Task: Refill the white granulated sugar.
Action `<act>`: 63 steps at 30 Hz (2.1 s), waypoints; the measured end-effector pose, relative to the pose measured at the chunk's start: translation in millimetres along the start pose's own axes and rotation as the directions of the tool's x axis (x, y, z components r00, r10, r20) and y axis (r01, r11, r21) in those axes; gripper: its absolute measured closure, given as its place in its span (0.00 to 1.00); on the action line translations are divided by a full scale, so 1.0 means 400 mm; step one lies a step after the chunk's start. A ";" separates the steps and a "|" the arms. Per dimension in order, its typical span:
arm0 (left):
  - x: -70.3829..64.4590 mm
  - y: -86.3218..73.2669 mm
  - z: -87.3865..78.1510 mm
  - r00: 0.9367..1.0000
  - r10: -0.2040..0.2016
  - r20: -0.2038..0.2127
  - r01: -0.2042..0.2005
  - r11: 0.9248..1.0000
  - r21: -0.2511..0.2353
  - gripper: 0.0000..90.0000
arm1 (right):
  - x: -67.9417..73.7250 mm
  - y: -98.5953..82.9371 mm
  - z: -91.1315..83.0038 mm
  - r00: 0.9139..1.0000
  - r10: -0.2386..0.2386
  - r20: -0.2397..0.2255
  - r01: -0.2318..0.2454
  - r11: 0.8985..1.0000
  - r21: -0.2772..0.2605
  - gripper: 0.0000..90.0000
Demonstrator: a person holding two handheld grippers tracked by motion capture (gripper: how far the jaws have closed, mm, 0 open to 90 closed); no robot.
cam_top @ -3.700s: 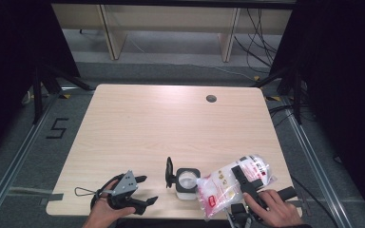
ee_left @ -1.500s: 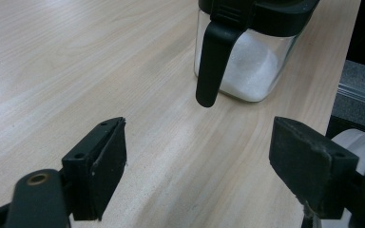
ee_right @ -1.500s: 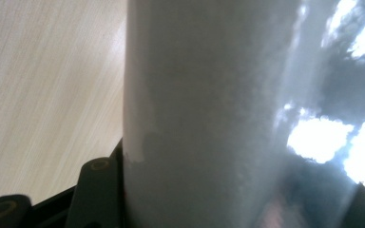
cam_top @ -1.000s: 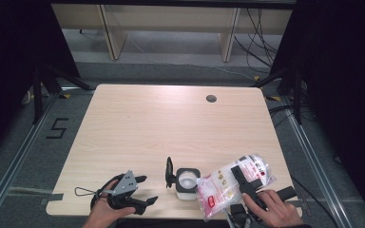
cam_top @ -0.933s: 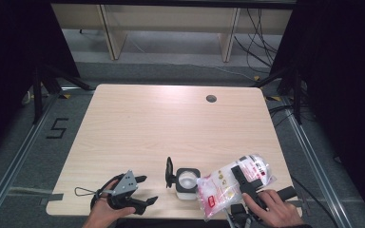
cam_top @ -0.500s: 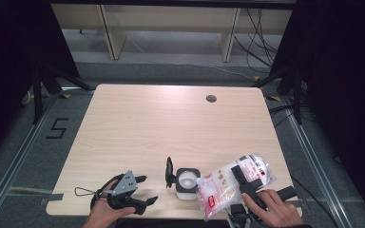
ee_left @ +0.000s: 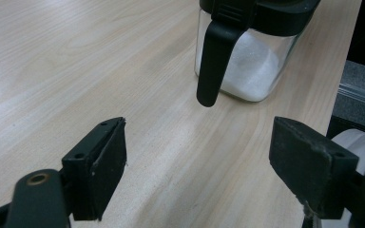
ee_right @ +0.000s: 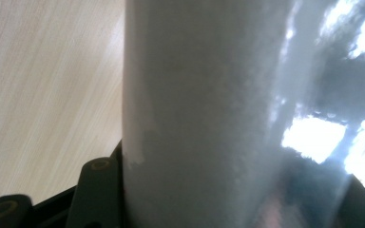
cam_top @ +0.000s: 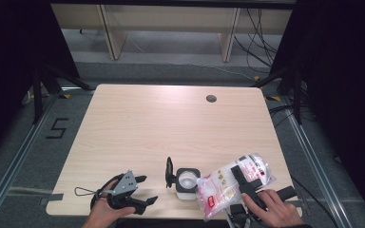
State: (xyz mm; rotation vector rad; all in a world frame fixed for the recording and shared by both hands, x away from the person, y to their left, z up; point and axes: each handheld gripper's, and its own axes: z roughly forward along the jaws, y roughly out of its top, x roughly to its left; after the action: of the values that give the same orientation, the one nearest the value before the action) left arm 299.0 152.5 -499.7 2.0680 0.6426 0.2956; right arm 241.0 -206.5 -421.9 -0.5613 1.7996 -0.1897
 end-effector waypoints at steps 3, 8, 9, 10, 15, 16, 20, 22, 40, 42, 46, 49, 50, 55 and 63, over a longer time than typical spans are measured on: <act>-0.002 0.000 0.001 1.000 -0.016 0.007 0.016 1.000 -0.016 0.22 | 0.001 0.001 0.000 1.000 0.004 -0.001 -0.004 1.000 0.005 0.51; 0.002 0.001 -0.001 1.000 0.010 0.000 -0.010 1.000 -0.003 0.22 | 0.000 -0.001 0.000 1.000 0.000 -0.001 0.000 1.000 0.003 0.51; 0.001 0.001 -0.001 1.000 0.008 -0.002 -0.008 1.000 -0.004 0.22 | 0.000 -0.001 0.000 1.000 -0.002 -0.002 0.002 1.000 0.002 0.51; 0.001 0.001 -0.002 1.000 0.008 -0.002 -0.008 1.000 -0.004 0.22 | -0.002 -0.001 -0.002 1.000 -0.008 0.000 0.008 1.000 0.004 0.51; -0.002 0.000 0.000 1.000 -0.005 0.004 0.005 1.000 -0.015 0.22 | -0.001 0.000 -0.002 1.000 0.000 0.001 0.000 1.000 0.003 0.51; -0.001 0.000 -0.001 1.000 -0.001 0.002 0.001 1.000 -0.013 0.22 | -0.001 -0.002 -0.002 1.000 0.000 0.001 0.000 1.000 0.000 0.51; -0.001 0.001 -0.001 1.000 0.001 0.007 -0.001 1.000 -0.017 0.22 | 0.000 -0.001 -0.003 1.000 0.005 0.002 -0.005 1.000 0.000 0.51; -0.002 0.000 -0.001 1.000 -0.016 0.003 0.016 1.000 -0.016 0.22 | 0.000 -0.003 -0.002 1.000 0.015 0.006 -0.015 1.000 -0.009 0.51; -0.003 0.000 -0.001 1.000 -0.016 0.004 0.016 1.000 -0.017 0.22 | 0.000 -0.005 -0.001 0.999 0.032 -0.007 -0.032 0.999 -0.022 0.55; -0.002 0.000 -0.001 1.000 -0.013 0.004 0.013 1.000 -0.017 0.22 | 0.002 -0.007 -0.001 0.999 0.045 -0.010 -0.046 0.999 -0.023 0.55; -0.002 0.000 -0.001 1.000 -0.013 0.005 0.013 1.000 -0.016 0.22 | 0.002 -0.009 -0.001 0.999 0.047 -0.010 -0.047 0.999 -0.021 0.56; 0.003 0.001 -0.002 1.000 0.022 0.003 -0.022 1.000 -0.005 0.22 | 0.001 -0.010 0.001 0.999 0.044 -0.009 -0.044 0.999 -0.026 0.57; 0.000 0.000 -0.002 1.000 0.006 -0.002 -0.006 1.000 -0.003 0.22 | 0.001 -0.011 0.000 0.999 0.042 -0.009 -0.042 0.999 -0.025 0.57; 0.002 0.001 -0.001 1.000 0.016 0.004 -0.016 1.000 -0.003 0.22 | 0.004 -0.014 0.001 0.998 0.063 -0.012 -0.063 0.997 -0.040 0.58; -0.005 -0.002 0.003 1.000 -0.024 0.004 0.024 1.000 -0.016 0.22 | 0.012 -0.025 0.003 0.995 0.097 -0.012 -0.098 0.992 -0.079 0.59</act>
State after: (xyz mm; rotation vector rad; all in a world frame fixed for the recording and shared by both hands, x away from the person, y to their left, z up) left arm 297.7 151.0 -500.7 2.0433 0.6608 0.2820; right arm 244.1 -217.4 -422.4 -0.5276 1.8435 -0.0540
